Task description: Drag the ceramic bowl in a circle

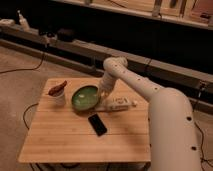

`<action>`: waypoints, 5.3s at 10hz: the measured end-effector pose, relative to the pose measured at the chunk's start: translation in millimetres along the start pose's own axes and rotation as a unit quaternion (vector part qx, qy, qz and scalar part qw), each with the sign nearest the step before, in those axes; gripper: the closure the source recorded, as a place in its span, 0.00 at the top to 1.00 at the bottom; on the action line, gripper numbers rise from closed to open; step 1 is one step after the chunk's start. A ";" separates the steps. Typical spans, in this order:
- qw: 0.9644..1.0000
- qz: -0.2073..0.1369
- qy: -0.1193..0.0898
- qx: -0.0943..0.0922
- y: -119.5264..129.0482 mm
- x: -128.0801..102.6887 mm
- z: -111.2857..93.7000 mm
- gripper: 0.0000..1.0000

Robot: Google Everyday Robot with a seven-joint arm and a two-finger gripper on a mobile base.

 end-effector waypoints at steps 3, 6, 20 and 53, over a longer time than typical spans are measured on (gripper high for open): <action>0.998 0.042 -0.005 -0.039 73.7 -15.2 -10.9 0.00; 0.992 0.113 -0.021 -0.045 136.6 -25.7 -10.7 0.00; 0.992 0.084 0.090 0.035 60.2 91.7 -63.7 0.00; 0.997 -0.050 0.052 0.037 -11.9 17.0 -15.8 0.00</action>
